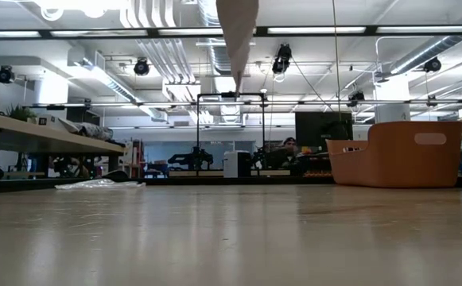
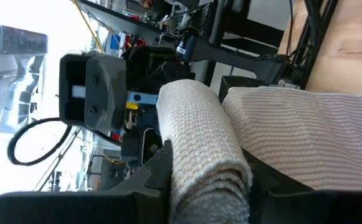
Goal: Roll bandage
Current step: Roll the center brown bandage
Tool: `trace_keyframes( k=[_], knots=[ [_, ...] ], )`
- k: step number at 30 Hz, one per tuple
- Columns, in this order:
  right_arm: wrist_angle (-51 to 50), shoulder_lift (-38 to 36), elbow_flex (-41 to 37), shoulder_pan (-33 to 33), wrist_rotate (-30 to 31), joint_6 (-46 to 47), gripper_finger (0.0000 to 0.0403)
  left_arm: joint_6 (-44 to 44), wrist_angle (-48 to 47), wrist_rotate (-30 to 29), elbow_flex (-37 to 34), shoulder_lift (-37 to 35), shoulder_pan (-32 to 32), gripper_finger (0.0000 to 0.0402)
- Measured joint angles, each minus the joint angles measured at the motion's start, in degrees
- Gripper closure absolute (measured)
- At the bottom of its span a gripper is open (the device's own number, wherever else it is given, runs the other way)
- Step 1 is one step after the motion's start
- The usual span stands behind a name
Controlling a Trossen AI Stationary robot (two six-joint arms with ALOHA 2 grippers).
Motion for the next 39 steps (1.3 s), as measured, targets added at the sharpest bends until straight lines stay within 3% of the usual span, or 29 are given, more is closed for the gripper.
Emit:
trace_keyframes(
  k=[5, 12, 20, 25, 31, 39],
  knots=[
    [0.0, 0.0, 0.0, 0.29, -0.02, 2.41, 0.0083, 1.03, 0.0, 0.88, 0.0, 0.0, 0.02, 0.0308],
    [-0.34, 0.0, 0.0, 0.39, -0.04, 1.79, 0.0168, 0.81, 0.24, 0.89, 0.0, 0.0, 0.02, 0.0306],
    [-0.4, 0.0, 0.0, 0.39, -0.14, -1.67, 0.0237, -5.35, 0.28, 0.67, 0.0, 0.0, 0.02, 0.0288],
    [-0.32, 0.0, 0.0, 0.39, -0.27, -7.65, 0.0256, -9.69, 0.62, 0.56, 0.0, -0.32, 0.01, 0.0277],
    [0.37, -0.01, 0.0, 0.39, -1.38, -13.73, 0.0266, -20.57, 1.7, 0.36, -0.11, -1.78, -0.04, 0.0234],
    [1.67, -0.09, 0.02, 0.32, -3.46, -20.55, 0.027, -34.95, 0.95, -7.88, -0.09, -2.73, 1.18, 0.0166]
  ],
)
